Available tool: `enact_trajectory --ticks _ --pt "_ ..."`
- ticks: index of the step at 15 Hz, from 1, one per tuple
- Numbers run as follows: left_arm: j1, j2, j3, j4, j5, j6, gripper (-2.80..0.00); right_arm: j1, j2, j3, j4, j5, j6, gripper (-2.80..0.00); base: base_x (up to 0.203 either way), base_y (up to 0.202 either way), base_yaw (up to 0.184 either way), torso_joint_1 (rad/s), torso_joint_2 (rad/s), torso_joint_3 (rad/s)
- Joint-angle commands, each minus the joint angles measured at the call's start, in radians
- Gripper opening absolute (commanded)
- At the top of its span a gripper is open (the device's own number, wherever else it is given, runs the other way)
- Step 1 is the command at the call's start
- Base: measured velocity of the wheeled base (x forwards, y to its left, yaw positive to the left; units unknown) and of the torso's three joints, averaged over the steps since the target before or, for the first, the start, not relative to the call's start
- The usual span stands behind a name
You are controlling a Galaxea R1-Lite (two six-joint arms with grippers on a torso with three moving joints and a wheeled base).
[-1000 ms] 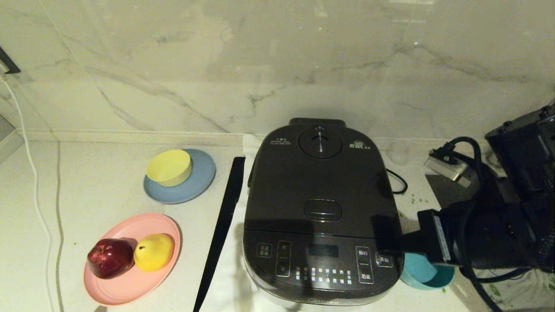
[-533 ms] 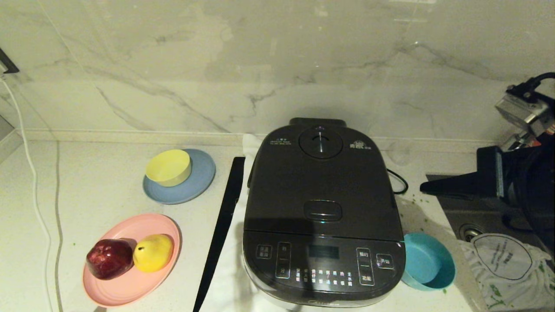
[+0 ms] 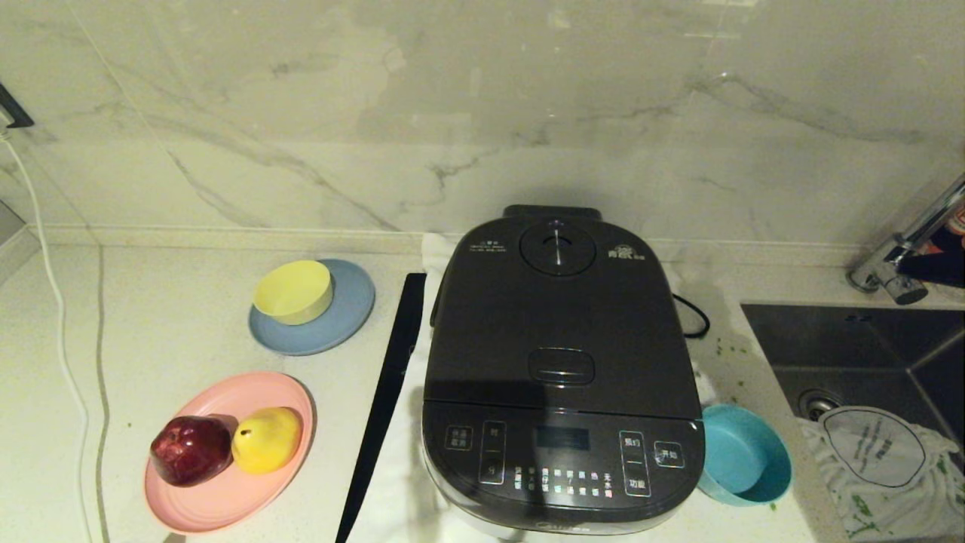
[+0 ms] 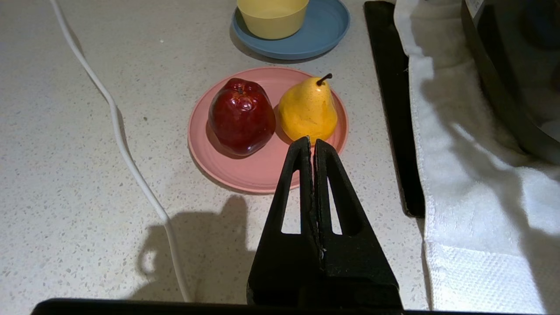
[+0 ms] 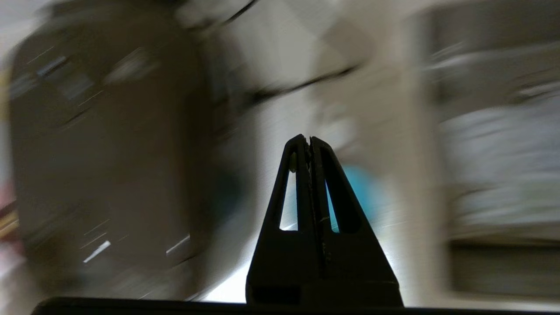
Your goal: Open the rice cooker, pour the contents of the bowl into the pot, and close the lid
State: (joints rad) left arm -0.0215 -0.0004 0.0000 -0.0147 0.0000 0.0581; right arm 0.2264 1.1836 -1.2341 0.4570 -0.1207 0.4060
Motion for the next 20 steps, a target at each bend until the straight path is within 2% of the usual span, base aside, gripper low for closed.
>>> enact_trajectory --ticks 1,3,8,10,12,14,16,18,20 --pt "0.000 -0.003 0.009 -0.001 0.000 0.000 -2.80 -0.062 -0.126 0.029 0.005 -0.087 -0.038 -2.80 0.000 0.000 0.000 0.000 0.00 0.000" --pt "0.000 -0.003 0.009 -0.001 0.000 0.000 -2.80 -0.084 -0.235 0.078 0.015 -0.190 -0.092 -2.80 0.000 0.000 0.000 0.000 0.00 0.000" --pt "0.000 -0.003 0.009 -0.001 0.000 0.000 -2.80 -0.095 -0.563 0.218 0.079 -0.384 -0.252 -2.80 0.000 0.000 0.000 0.000 0.00 0.000" --pt "0.000 -0.003 0.009 -0.001 0.000 0.000 -2.80 -0.147 -0.689 0.302 0.101 -0.452 -0.323 -2.80 0.000 0.000 0.000 0.000 0.00 0.000" --pt "0.000 -0.003 0.009 0.001 0.000 0.000 -2.80 -0.213 -0.821 0.388 0.107 -0.449 -0.352 -2.80 0.000 0.000 0.000 0.000 0.00 0.000" --pt "0.000 -0.003 0.009 -0.001 0.000 0.000 -2.80 -0.235 -0.944 0.469 0.111 -0.414 -0.368 -2.80 0.000 0.000 0.000 0.000 0.00 0.000" --pt "0.000 -0.003 0.009 -0.001 0.000 -0.001 -2.80 -0.235 -1.068 0.565 0.109 -0.363 -0.374 -2.80 0.000 0.000 0.000 0.000 0.00 0.000" --pt "0.000 -0.003 0.009 -0.001 0.000 -0.001 -2.80 -0.233 -1.162 0.691 0.091 -0.279 -0.369 -2.80 0.000 0.000 0.000 0.000 0.00 0.000" --pt "0.000 -0.003 0.009 -0.001 0.000 0.000 -2.80 -0.232 -1.176 0.834 -0.002 -0.244 -0.362 -2.80 0.000 0.000 0.000 0.000 0.00 0.000"
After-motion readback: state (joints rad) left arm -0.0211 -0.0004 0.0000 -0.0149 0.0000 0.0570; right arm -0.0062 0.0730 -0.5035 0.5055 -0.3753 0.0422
